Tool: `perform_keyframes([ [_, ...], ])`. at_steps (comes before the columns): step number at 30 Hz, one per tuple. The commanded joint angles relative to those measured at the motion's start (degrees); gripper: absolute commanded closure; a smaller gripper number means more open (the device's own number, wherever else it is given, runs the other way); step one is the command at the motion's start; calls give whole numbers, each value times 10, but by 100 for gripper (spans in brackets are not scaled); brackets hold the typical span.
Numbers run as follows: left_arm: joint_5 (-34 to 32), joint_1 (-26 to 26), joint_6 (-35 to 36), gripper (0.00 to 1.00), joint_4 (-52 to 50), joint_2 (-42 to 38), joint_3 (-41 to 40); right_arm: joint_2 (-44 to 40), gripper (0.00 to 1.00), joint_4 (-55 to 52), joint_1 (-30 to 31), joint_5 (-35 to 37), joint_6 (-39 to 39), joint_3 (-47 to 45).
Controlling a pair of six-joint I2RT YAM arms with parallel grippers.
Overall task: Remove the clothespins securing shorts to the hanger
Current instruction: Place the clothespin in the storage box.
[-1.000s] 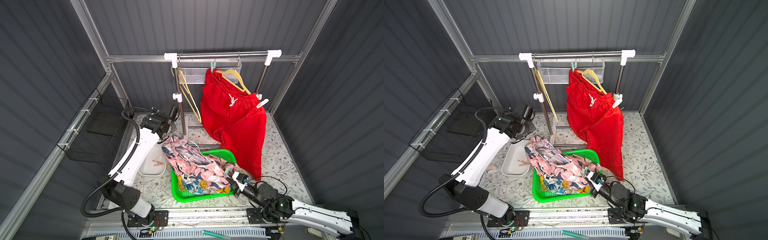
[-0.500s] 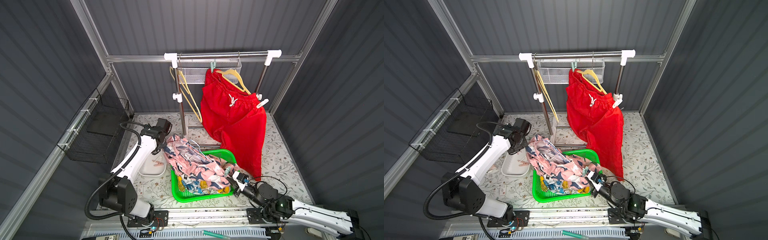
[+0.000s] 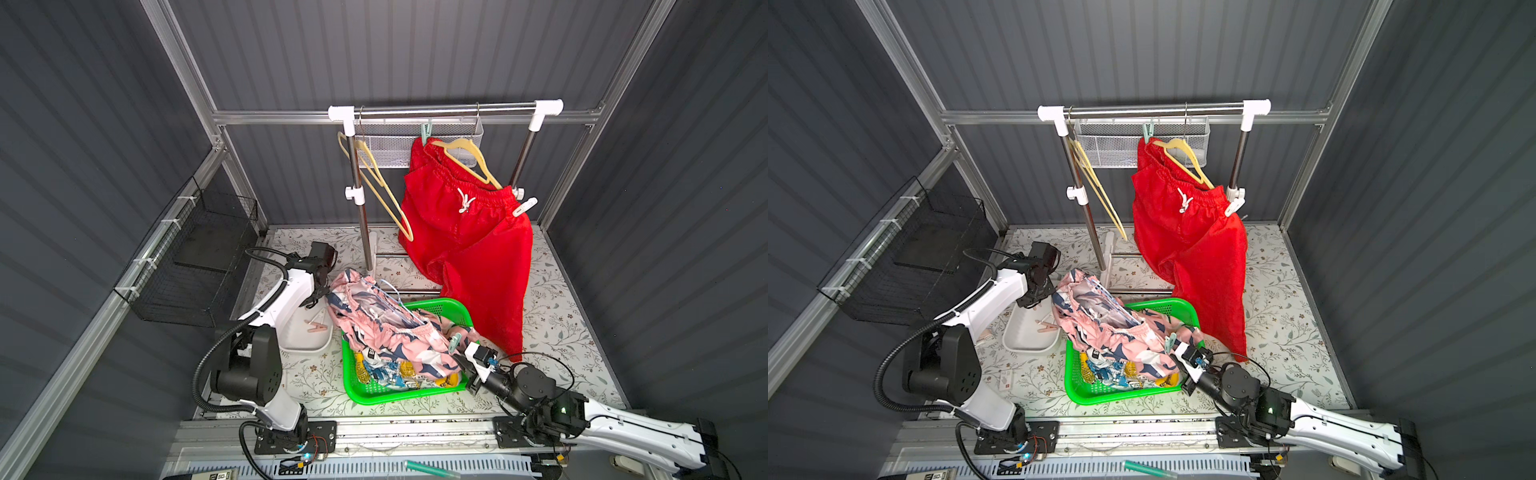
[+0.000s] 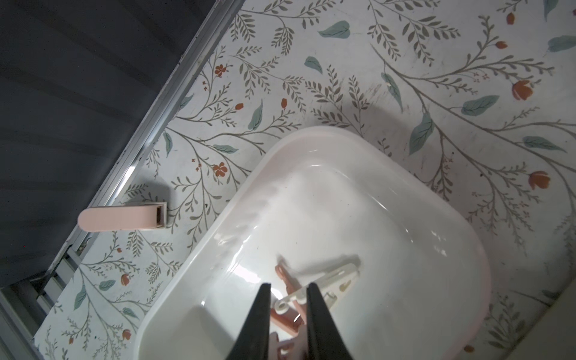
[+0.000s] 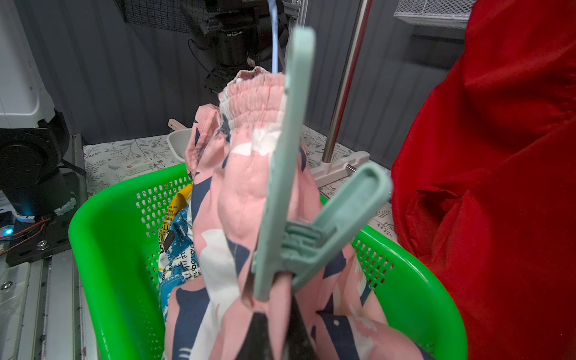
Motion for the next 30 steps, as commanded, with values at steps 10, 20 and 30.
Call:
perform_keyframes([
  [10, -49, 3, 51, 75, 78, 51, -10, -8, 100, 17, 2, 8, 5, -1],
  [20, -22, 4, 56, 47, 83, -2, -28, -7, 100, 15, 2, 9, 7, 0],
  [30, 103, 4, 126, 15, 59, -86, -16, 7, 100, 18, 2, 10, 11, 3],
])
